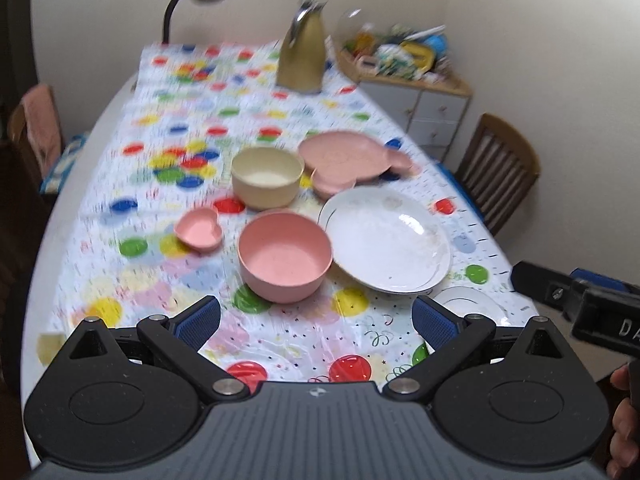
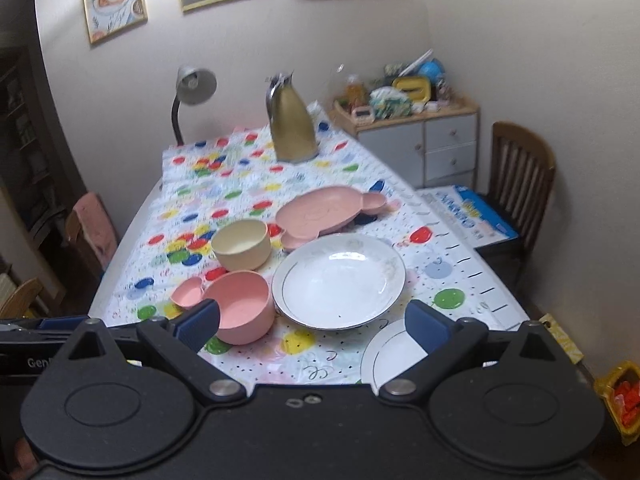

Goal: Organize plates and bowls

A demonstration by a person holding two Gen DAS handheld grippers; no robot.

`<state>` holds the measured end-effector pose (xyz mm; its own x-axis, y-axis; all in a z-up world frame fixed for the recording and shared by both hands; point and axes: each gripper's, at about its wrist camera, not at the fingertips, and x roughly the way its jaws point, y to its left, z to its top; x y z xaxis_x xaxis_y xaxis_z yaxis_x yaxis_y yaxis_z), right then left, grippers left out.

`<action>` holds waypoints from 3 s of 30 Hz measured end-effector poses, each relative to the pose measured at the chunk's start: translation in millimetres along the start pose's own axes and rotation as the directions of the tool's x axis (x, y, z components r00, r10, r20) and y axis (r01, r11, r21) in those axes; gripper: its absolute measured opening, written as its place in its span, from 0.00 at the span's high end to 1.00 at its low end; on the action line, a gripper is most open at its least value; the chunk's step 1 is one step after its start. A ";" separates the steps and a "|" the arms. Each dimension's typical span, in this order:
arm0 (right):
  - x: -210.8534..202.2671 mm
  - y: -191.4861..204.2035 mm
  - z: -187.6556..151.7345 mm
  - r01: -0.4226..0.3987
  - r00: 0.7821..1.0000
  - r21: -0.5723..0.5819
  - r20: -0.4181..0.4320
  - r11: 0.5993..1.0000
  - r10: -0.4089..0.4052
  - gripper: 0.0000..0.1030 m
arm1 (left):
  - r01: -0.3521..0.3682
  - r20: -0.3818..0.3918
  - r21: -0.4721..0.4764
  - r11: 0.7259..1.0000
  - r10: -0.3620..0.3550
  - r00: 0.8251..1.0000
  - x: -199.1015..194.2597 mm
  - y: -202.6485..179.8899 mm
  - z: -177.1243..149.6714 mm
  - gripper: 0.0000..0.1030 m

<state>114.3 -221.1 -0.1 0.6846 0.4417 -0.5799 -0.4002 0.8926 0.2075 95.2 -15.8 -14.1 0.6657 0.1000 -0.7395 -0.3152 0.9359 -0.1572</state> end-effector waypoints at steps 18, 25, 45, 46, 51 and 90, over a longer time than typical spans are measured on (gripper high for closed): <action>183.4 -95.7 63.2 -0.135 0.963 -0.234 -0.259 0.963 0.073 0.14 | -0.091 -0.178 -0.267 0.960 0.043 0.983 128.4 -37.0 18.5 0.01; 254.1 -120.0 77.6 -0.241 0.901 -0.199 -0.409 0.950 0.142 0.25 | -0.143 -0.223 -0.337 0.931 0.069 0.972 160.8 -44.2 23.4 0.00; 350.2 -130.3 107.1 -0.364 0.777 -0.140 -0.590 0.921 0.217 0.67 | -0.120 -0.269 -0.477 0.871 -0.015 0.963 197.4 -29.7 22.6 0.45; 351.8 -130.7 108.3 -0.370 0.773 -0.136 -0.594 0.919 0.223 0.68 | -0.117 -0.270 -0.486 0.866 -0.021 0.963 198.6 -28.0 22.0 0.47; 359.1 -125.7 109.9 -0.410 0.747 -0.146 -0.620 0.900 0.240 0.82 | -0.105 -0.262 -0.507 0.856 -0.037 0.964 201.2 -23.2 20.6 0.63; 322.4 -158.2 107.9 -0.379 0.742 -0.044 -0.612 0.924 0.275 0.93 | 0.027 -0.230 -0.503 0.864 -0.164 0.959 183.7 -18.7 11.4 0.82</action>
<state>464.0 -210.2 -134.8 0.0250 0.5181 -0.8549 -0.6565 0.6534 0.3768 231.0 -11.0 -139.6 0.5347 -0.1349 -0.8342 -0.5947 0.6412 -0.4849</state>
